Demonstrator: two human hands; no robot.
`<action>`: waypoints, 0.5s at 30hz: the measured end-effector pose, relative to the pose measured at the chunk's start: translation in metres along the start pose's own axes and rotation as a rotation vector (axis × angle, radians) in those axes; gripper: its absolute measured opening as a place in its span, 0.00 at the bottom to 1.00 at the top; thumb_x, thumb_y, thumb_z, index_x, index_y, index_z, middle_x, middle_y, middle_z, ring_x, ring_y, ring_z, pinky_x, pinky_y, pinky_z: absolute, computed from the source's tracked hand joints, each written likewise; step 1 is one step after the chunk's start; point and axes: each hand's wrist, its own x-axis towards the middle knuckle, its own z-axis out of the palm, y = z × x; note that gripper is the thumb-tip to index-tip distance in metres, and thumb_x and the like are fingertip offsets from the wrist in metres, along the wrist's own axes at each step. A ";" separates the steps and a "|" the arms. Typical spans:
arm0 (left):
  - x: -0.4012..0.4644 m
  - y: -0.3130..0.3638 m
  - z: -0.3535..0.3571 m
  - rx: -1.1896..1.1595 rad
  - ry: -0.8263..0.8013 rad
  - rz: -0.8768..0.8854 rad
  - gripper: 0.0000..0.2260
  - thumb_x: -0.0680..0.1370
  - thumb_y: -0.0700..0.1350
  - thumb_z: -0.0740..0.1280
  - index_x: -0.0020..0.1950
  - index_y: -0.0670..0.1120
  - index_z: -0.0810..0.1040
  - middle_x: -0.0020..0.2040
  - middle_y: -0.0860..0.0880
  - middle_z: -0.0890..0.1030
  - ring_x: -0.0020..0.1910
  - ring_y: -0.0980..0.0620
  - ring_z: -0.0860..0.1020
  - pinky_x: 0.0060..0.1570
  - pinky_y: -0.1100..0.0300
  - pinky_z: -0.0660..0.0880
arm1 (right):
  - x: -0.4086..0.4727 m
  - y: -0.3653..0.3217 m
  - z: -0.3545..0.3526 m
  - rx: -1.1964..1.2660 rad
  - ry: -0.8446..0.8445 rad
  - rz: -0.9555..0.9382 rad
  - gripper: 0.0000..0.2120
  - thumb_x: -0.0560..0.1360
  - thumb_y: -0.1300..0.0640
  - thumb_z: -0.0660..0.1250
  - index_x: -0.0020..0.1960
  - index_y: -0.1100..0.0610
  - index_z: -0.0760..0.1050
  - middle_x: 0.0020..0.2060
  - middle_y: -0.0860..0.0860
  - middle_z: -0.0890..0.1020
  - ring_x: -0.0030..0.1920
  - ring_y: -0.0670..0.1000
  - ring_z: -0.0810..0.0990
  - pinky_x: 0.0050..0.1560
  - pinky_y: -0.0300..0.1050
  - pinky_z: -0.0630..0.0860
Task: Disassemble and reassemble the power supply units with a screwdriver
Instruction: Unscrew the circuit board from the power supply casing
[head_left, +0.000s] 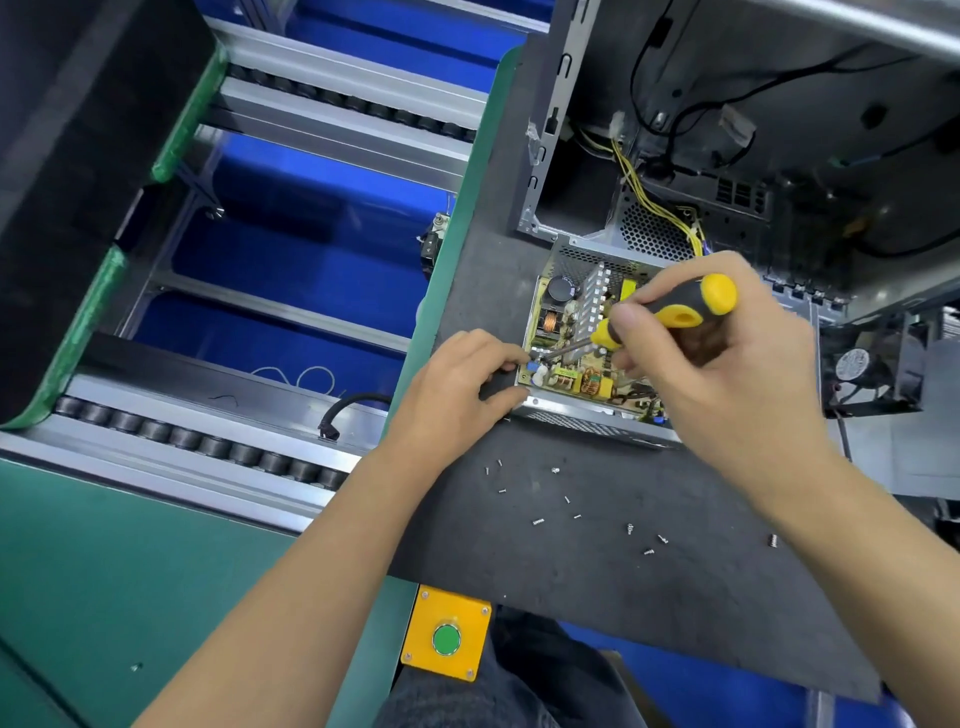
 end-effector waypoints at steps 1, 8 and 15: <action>0.000 -0.001 0.000 0.004 0.001 0.012 0.12 0.73 0.41 0.77 0.55 0.43 0.83 0.45 0.48 0.78 0.43 0.52 0.71 0.46 0.50 0.75 | 0.000 0.000 -0.002 0.028 0.023 0.014 0.07 0.75 0.49 0.70 0.47 0.49 0.73 0.36 0.51 0.81 0.35 0.54 0.84 0.38 0.57 0.80; 0.003 0.002 -0.001 0.030 0.014 0.008 0.10 0.72 0.43 0.77 0.51 0.45 0.82 0.44 0.51 0.78 0.40 0.54 0.70 0.41 0.51 0.76 | -0.003 0.010 -0.006 0.055 0.072 0.079 0.06 0.76 0.53 0.70 0.47 0.50 0.73 0.36 0.52 0.82 0.36 0.52 0.85 0.39 0.53 0.81; 0.003 0.004 0.002 0.081 0.053 0.037 0.09 0.71 0.43 0.78 0.49 0.45 0.83 0.43 0.51 0.80 0.41 0.58 0.68 0.37 0.56 0.74 | -0.003 0.013 -0.004 0.087 0.079 0.101 0.06 0.76 0.52 0.70 0.47 0.51 0.73 0.35 0.54 0.81 0.36 0.53 0.85 0.38 0.54 0.82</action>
